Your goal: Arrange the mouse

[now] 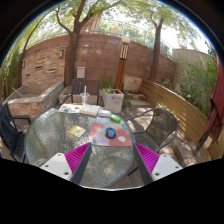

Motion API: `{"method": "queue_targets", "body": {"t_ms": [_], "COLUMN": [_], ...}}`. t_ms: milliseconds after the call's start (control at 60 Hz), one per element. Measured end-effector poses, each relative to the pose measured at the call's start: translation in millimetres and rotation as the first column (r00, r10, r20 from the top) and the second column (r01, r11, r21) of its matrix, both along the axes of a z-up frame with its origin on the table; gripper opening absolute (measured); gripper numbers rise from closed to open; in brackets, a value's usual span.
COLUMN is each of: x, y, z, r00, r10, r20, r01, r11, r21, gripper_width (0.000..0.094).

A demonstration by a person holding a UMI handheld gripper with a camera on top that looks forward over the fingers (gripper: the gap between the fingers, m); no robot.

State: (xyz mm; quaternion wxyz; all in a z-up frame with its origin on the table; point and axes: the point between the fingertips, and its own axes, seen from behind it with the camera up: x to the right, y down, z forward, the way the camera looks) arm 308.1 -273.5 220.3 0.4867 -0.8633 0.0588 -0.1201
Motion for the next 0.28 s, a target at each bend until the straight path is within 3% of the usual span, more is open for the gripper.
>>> {"method": "queue_targets", "body": {"t_ms": [283], "x": [-9.1], "y": [-39.6], "z": [13.2], "r00": [1.0], "r10": [-0.001], "r20": [0.006], "r01": [0.001], "r11": [1.0], "r21": [0.017], "gripper_width": [0.0848]}}
